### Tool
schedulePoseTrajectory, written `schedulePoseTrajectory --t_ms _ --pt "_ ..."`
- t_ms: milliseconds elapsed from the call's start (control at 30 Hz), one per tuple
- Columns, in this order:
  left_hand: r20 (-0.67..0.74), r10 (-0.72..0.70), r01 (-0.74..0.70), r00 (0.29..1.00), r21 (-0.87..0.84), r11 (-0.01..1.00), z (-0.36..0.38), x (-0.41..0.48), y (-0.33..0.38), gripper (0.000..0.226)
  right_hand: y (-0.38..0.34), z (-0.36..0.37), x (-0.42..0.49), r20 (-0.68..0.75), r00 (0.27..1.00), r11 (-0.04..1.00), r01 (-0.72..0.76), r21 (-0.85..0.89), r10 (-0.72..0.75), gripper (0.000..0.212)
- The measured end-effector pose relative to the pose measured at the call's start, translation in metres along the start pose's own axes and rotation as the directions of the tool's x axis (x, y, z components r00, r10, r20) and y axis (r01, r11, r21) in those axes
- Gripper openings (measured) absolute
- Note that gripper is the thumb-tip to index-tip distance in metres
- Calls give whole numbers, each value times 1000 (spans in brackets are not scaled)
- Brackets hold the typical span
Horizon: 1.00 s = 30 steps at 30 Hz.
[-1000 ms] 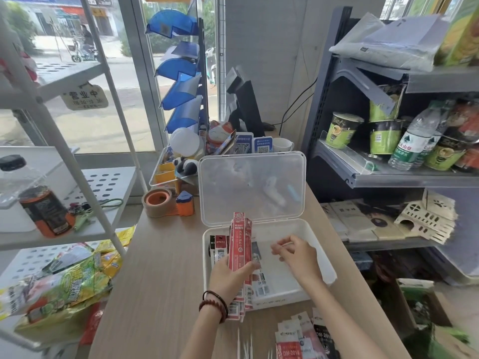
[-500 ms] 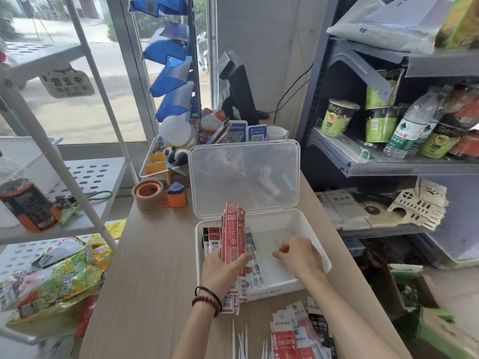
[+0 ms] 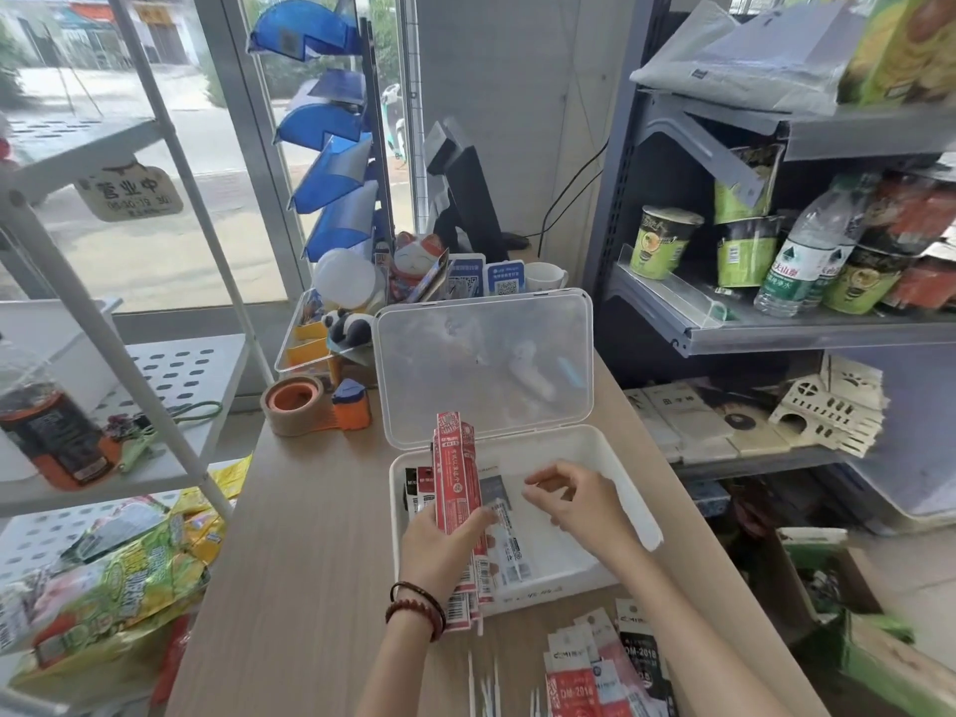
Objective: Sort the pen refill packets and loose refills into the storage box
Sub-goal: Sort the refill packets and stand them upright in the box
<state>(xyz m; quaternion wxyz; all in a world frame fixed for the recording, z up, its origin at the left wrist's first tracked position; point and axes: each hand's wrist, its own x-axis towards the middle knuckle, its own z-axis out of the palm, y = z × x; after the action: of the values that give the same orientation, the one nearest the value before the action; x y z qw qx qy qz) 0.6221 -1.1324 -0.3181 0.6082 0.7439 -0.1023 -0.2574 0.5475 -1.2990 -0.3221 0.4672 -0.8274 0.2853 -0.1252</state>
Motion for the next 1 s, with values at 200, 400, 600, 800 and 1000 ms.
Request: schedulePoseTrajectory --t_ms 200,400,600,800,1000 --pt "-39 -13 12 999 -41 999 0 -1 4 14 -15 19 -16 218 976 986 -66 154 32 22" --pt "-58 -51 45 997 -99 994 -3 3 2 21 -19 14 -17 354 935 980 -93 173 26 31" --pt "-36 -62 57 997 -130 990 -4 5 0 25 -19 6 -17 469 883 970 -136 201 26 39" --pt "-43 -49 42 998 -147 988 -4 5 -1 24 -23 11 -15 555 831 973 -164 165 45 47" --pt "-50 -69 60 996 -161 985 -4 6 -3 19 -18 1 -11 533 844 949 -218 226 67 46"
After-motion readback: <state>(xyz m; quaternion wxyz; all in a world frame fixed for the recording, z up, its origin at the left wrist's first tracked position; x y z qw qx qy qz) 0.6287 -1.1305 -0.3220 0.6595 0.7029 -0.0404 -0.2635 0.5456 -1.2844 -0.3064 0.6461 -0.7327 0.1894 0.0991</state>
